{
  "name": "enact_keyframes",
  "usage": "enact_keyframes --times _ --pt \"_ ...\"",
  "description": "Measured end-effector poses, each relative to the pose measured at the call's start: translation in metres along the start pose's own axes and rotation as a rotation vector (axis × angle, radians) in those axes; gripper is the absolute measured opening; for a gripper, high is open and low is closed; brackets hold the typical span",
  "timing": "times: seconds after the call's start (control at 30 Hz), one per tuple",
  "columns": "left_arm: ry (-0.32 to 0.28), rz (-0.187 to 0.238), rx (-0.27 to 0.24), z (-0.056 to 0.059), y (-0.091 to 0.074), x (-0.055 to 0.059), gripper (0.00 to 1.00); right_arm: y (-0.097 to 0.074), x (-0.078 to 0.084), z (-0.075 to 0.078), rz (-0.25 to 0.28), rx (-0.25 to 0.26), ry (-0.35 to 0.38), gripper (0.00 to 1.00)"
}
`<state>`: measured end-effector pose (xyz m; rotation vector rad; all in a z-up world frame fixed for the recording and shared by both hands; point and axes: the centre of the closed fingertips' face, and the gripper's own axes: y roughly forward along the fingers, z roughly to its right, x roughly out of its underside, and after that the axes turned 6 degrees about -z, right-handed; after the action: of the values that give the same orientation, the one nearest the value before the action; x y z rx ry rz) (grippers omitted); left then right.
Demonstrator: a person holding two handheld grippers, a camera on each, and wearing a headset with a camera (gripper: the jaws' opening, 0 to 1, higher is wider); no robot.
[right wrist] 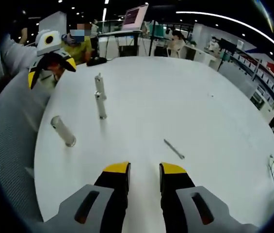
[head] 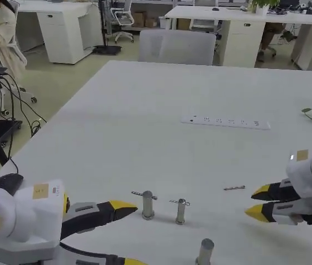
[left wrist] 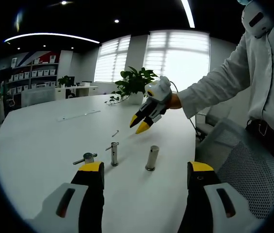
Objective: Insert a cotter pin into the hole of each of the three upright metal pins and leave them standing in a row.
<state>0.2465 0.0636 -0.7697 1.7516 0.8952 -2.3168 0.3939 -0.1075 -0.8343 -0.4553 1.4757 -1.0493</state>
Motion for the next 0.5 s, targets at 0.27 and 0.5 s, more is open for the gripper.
enact_keyframes --times 0.27,0.5 --pt "-0.012 -0.004 -0.011 -0.007 -0.005 0.004 0.69 0.010 -0.008 0.019 -0.036 -0.032 -0.057 0.26" --pt "-0.024 -0.009 -0.025 -0.009 -0.009 0.007 0.69 0.020 -0.013 0.026 -0.076 -0.081 -0.131 0.26"
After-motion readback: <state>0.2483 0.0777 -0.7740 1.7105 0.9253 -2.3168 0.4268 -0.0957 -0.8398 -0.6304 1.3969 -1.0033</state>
